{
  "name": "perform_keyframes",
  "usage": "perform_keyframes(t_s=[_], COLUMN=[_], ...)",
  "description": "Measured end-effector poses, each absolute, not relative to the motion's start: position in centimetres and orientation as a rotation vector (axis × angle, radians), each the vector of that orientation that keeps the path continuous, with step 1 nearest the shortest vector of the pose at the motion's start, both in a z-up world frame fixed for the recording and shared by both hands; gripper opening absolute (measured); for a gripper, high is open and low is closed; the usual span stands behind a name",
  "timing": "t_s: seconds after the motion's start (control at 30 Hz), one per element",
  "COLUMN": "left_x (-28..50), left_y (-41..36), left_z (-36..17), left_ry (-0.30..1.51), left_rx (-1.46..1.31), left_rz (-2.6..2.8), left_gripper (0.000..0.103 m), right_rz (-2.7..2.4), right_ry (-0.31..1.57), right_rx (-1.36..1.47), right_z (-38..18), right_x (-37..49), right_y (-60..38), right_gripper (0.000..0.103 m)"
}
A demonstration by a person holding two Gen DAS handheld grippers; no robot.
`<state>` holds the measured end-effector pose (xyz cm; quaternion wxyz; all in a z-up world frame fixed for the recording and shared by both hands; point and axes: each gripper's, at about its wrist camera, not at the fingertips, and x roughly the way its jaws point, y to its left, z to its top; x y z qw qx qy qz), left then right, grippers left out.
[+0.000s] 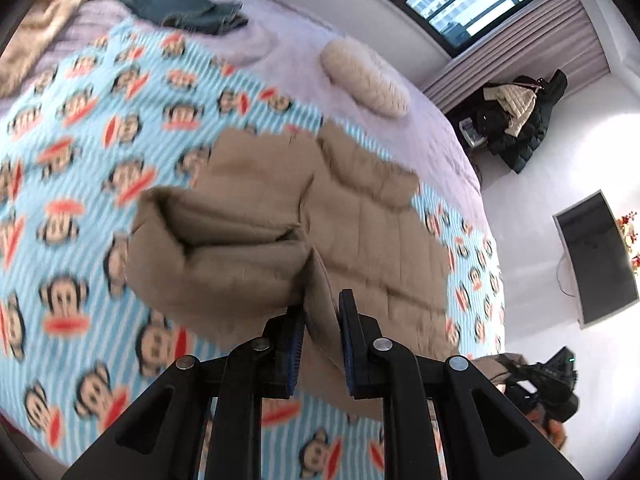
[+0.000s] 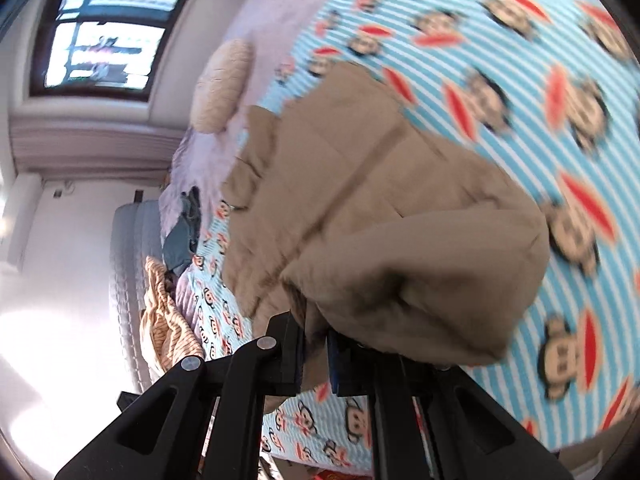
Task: Fold large clothes
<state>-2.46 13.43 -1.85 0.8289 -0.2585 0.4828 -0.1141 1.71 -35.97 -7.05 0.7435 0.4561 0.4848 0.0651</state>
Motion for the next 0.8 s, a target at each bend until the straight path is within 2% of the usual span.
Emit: perform_keyframes(t_s=[0.17,0.33,0.63,0.8], left_x=[2.6,7.3,16.3,21.6], left_y=[12.6,11.9,11.5,10.8], left_z=[0.1,-0.9,-6.6,-11.5], left_ry=[0.962,0.950,1.003,1.031], left_rx=[-0.519,-0.513,-0.405,-0.308], left_rz=[-0.159,-0.053,-0.018,-0.007], left_gripper=[0.019,0.019,0.019,0.019], right_rz=[0.209,0.255,0.198,0.104], right_ry=[1.067,1.086,1.085,1.098], right_rx=[0.918,0.836,0.726,0.697], right_z=[-5.2,-5.1,-8.2,-13.1], right_x=[8.4,15.3,24.8,28.8], right_y=[-36.2,-35.7,-34.2,-34.1], right_gripper=[0.010,0.010,0.010,0.010])
